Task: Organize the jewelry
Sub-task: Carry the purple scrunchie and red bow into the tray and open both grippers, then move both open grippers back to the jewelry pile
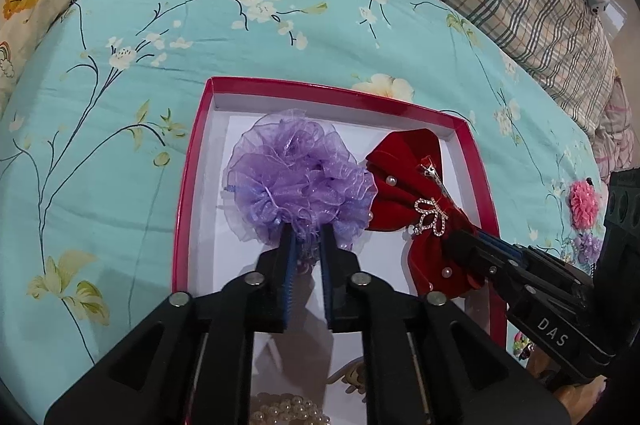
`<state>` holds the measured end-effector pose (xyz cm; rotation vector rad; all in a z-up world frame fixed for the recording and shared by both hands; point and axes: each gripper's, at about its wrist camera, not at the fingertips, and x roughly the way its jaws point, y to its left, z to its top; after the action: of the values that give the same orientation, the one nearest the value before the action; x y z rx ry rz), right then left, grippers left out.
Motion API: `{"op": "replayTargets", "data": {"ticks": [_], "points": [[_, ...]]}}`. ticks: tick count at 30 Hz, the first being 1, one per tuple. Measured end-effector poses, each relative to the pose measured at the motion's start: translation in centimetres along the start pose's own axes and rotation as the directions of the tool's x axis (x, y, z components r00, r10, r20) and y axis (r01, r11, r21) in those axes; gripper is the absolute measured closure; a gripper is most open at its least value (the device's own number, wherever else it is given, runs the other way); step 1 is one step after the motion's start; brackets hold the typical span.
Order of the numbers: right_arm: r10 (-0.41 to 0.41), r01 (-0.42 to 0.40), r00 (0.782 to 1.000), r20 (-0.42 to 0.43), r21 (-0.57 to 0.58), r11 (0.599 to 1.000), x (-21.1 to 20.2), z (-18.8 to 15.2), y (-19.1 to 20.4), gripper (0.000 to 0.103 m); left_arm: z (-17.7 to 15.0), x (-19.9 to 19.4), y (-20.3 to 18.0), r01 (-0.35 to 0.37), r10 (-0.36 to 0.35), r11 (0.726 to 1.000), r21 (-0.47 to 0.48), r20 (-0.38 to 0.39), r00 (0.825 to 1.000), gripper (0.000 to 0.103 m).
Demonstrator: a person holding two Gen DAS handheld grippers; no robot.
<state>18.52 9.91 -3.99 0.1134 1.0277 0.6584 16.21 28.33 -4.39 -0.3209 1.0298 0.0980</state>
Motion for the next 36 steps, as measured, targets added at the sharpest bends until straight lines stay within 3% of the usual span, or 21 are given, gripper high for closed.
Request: {"op": "replayTargets", "data": {"ticks": [2, 7, 13, 19, 30, 36], "points": [[0.004, -0.004, 1.000, 0.003, 0.001, 1.000, -0.4, -0.1, 0.0, 0.075, -0.1, -0.3, 0.1, 0.001, -0.001, 1.000, -0.001, -0.004, 1.000, 0.083], [0.014, -0.014, 1.000, 0.022, -0.006, 1.000, -2.0, -0.4, 0.2, 0.072, -0.5, -1.7, 0.0, -0.008, 0.008, 1.000, 0.000, 0.015, 1.000, 0.070], [0.018, -0.018, 0.998, 0.054, 0.001, 1.000, -4.7, -1.2, -0.3, 0.063, -0.8, -3.3, -0.5, 0.006, -0.006, 1.000, -0.005, 0.034, 0.999, 0.070], [-0.015, 0.013, 0.997, 0.078, 0.027, 1.000, -7.2, -2.3, -2.2, 0.063, -1.3, -4.1, -2.6, 0.030, -0.030, 0.999, 0.016, 0.038, 0.999, 0.070], [-0.092, 0.076, 0.988, 0.128, 0.121, 0.990, -12.7, -5.0, -8.3, 0.061, -2.1, -4.7, -8.7, 0.097, -0.099, 0.991, 0.091, 0.022, 0.995, 0.070], [-0.175, 0.143, 0.973, 0.150, 0.204, 0.968, -16.2, -6.8, -13.2, 0.061, -2.6, -4.0, -13.0, 0.140, -0.141, 0.980, 0.144, -0.010, 0.990, 0.070]]}}
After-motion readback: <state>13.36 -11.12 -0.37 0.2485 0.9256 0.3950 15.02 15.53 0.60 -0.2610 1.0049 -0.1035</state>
